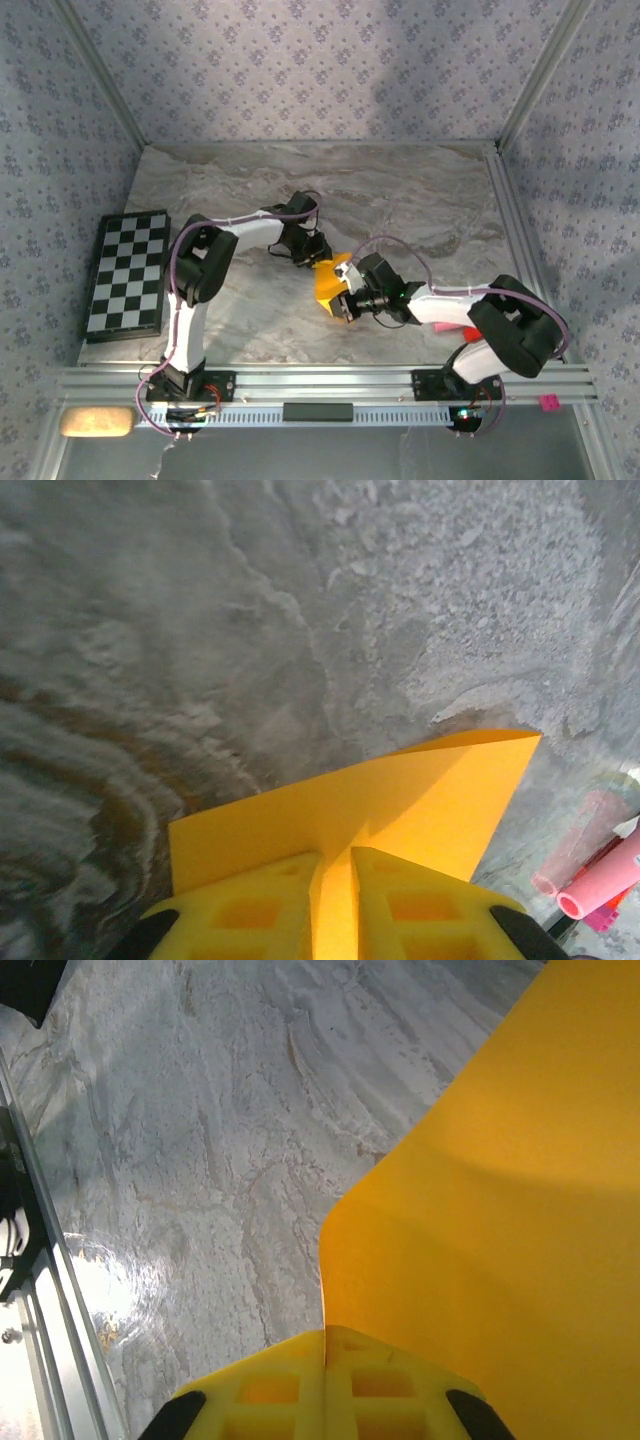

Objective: Fold a paper plane with a square sheet of paper (pick it up from the middle)
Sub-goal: Third fold the triangle at the center of the table.

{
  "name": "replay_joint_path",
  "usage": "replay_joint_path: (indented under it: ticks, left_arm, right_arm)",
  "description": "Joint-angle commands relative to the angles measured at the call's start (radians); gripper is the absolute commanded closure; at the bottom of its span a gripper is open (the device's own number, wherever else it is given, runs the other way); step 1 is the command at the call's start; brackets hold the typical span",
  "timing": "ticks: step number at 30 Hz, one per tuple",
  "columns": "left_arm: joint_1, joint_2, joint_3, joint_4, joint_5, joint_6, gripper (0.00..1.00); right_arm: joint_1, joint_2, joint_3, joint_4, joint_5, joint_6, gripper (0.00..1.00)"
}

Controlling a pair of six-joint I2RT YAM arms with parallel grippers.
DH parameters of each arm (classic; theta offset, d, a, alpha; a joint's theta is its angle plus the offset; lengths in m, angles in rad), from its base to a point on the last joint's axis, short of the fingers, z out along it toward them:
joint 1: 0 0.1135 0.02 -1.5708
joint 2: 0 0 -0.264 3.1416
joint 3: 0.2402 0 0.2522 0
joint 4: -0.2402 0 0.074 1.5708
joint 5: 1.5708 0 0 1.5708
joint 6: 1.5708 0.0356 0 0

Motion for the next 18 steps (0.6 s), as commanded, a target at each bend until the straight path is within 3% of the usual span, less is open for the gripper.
replay_joint_path:
  ticks: [1, 8, 18]
  left_arm:
    - [-0.014, 0.058, -0.003, -0.086, -0.052, 0.052, 0.82]
    - [-0.016, 0.066, -0.001, -0.101, -0.064, 0.067, 0.82]
    - [-0.017, 0.057, 0.000, -0.104, -0.063, 0.068, 0.83]
  right_arm:
    - [-0.029, 0.021, 0.030, 0.008, -0.066, 0.042, 0.95]
    - [-0.092, 0.053, 0.043, 0.006, -0.117, 0.066, 0.95]
    - [-0.134, 0.057, 0.035, 0.005, -0.095, 0.077, 0.95]
